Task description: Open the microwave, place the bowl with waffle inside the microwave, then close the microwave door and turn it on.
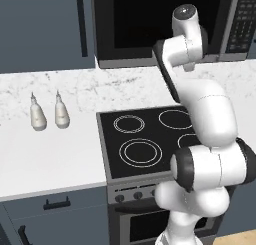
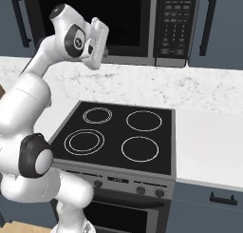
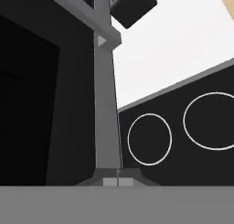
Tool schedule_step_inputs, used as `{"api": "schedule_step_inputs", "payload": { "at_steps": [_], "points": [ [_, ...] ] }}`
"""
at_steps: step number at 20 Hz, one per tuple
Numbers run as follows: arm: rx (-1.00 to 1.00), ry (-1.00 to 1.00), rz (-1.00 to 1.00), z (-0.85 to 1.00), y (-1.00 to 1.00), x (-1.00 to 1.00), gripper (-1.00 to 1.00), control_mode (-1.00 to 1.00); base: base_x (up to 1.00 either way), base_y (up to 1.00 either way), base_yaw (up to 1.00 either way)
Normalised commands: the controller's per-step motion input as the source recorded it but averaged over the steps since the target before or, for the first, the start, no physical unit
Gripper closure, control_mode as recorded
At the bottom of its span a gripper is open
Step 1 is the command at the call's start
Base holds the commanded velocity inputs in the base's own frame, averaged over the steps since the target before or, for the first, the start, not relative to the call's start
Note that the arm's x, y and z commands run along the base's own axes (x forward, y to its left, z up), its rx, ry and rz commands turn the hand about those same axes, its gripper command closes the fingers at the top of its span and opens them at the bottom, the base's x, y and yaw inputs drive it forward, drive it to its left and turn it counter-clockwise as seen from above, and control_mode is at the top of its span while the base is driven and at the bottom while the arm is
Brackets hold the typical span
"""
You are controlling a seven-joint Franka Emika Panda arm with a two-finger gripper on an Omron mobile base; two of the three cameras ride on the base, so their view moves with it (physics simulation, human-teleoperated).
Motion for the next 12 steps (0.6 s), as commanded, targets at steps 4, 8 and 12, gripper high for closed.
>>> {"api": "schedule_step_inputs", "payload": {
  "at_steps": [4, 8, 12],
  "points": [
    [0.01, 0.0, 0.47, -0.05, -0.34, 1.0, 1.0, -1.0, 0.0, 0.0, 0.0],
    [0.0, 0.02, 0.41, -0.27, -0.21, 1.0, 1.0, -1.0, 0.0, 0.0, 0.0],
    [-0.04, 0.02, 0.35, -0.58, -0.12, 1.0, 1.0, -1.0, 0.0, 0.0, 0.0]
  ]
}}
